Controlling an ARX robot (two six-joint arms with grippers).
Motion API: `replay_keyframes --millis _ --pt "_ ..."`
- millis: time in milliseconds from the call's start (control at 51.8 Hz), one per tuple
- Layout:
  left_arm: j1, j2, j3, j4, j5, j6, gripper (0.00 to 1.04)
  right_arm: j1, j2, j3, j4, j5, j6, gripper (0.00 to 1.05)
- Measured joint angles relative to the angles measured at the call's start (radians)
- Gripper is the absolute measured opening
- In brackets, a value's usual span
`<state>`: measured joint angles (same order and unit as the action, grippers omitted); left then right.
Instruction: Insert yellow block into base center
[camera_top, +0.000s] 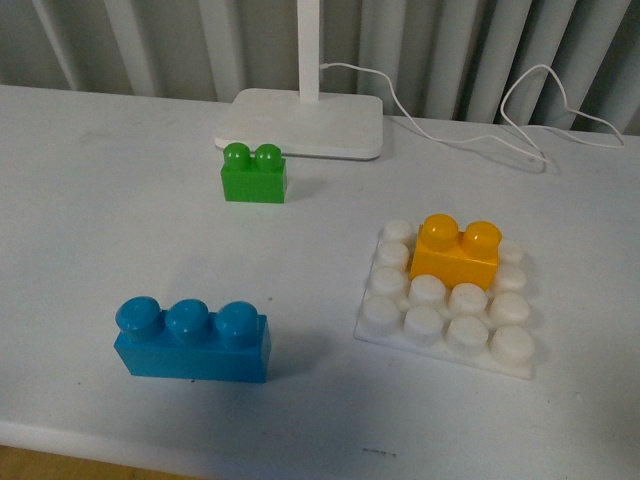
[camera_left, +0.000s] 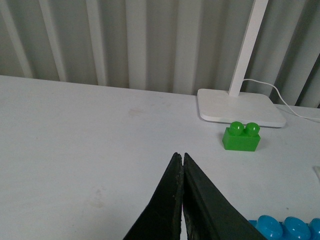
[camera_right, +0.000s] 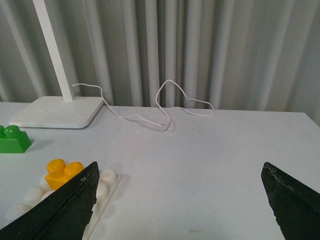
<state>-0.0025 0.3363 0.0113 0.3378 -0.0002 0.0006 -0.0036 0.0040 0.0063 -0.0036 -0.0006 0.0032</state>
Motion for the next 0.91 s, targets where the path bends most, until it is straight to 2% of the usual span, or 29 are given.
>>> replay_keyframes --millis 463,560,811,830,908 --pt "0.0 -0.165 0.0 -0.163 0.0 0.0 0.04 0.0 0.0 0.0 0.0 0.0 0.0 0.95" --pt "0.0 -0.301 0.0 -0.323 0.0 0.0 0.04 0.0 0.0 0.0 0.0 0.0 0.0 0.95" --pt "0.0 -0.331 0.0 -0.336 0.0 -0.002 0.04 0.0 0.0 0.0 0.0 0.0 0.0 0.95" --pt "0.0 -0.332 0.0 -0.336 0.0 -0.003 0.05 0.0 0.0 0.0 0.0 0.0 0.0 0.95" --pt "0.0 -0.332 0.0 -0.336 0.0 -0.002 0.16 0.0 0.0 0.0 0.0 0.0 0.0 0.95"
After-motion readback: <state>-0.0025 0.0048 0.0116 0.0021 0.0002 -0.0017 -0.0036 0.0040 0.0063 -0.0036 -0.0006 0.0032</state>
